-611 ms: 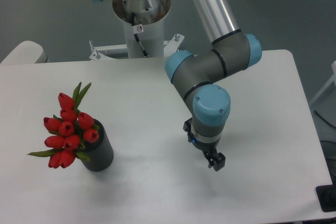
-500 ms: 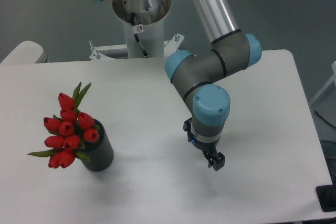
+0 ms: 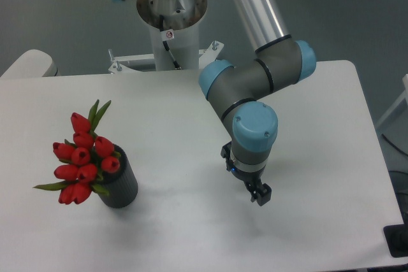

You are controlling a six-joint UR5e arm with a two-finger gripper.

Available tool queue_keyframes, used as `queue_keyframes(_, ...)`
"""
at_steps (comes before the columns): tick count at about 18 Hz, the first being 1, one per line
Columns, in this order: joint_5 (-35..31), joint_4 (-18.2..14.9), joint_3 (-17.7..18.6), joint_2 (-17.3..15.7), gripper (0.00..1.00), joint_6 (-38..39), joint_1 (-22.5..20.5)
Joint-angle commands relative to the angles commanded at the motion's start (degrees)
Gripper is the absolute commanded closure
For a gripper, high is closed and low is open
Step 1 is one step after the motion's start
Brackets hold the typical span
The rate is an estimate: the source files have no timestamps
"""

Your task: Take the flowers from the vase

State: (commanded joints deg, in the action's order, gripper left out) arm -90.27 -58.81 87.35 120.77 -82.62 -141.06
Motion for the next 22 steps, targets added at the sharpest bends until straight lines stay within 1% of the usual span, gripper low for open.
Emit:
queue_keyframes(2, 2.4, 2.2, 1.8, -0.9, 0.0, 0.1, -0.1)
queue_keyframes(4, 4.9, 2.9, 4.1, -2.5, 0.0, -0.3, -0.3)
queue_keyframes(5, 7.9, 2.9, 5.1, -2.8, 0.0, 0.1, -0.5)
queue_keyframes(8, 16.8, 2.2, 7.4, -6.3, 0.0, 0.1, -2.5)
queue_keyframes(10, 20.9, 2.0, 9.0, -8.1, 0.0, 0.2, -3.1)
queue_keyframes(13, 24.5, 2.0, 10.5, -10.1, 0.0, 0.4, -3.3)
queue_keyframes(15, 29.2, 2.1, 10.9, -11.2, 0.0, 1.1, -3.1)
queue_keyframes(17, 34.7, 2.0, 11.0, -12.9, 0.0, 4.1, -2.7)
queue_keyframes(20, 41.8, 2.1, 11.6, -13.3, 0.0, 8.3, -1.9)
queue_keyframes(22, 43.4, 2.0, 12.1, -13.9, 0.0, 9.1, -1.0)
